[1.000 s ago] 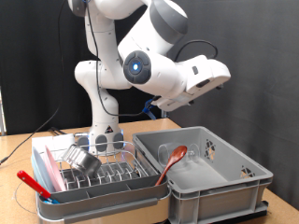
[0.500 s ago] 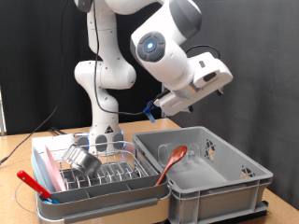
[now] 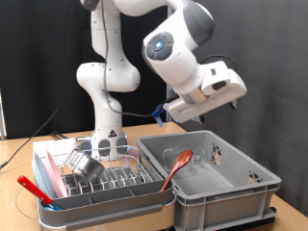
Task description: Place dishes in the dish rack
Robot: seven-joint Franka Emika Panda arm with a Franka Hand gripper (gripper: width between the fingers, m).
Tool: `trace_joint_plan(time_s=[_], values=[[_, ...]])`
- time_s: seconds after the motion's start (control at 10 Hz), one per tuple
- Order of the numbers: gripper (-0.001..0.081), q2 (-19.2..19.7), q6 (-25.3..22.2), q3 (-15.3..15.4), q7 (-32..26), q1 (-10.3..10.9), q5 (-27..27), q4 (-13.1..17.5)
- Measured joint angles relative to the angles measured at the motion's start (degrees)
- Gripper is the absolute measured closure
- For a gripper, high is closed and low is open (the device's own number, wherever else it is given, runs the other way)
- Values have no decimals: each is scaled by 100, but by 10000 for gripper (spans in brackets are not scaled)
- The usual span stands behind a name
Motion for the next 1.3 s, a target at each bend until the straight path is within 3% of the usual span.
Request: trace_joint_plan(time_s=[0.3, 0.5, 0.7, 0.8, 1.0, 1.1, 1.2, 1.3], values=[[3, -650, 914, 187, 222, 142, 252, -703], [3, -630, 1105, 200, 398, 145, 480, -741], [3, -886, 1895, 349, 1263, 202, 1172, -1070], [3, -1133, 2117, 433, 1821, 228, 1215, -1229], [3, -1694, 2009, 550, 2793, 230, 613, -1443], [3, -2009, 1854, 555, 3011, 197, 339, -1577], [3, -1984, 1861, 555, 2934, 199, 496, -1576], [3, -1952, 1664, 574, 3224, 136, 38, -1566]])
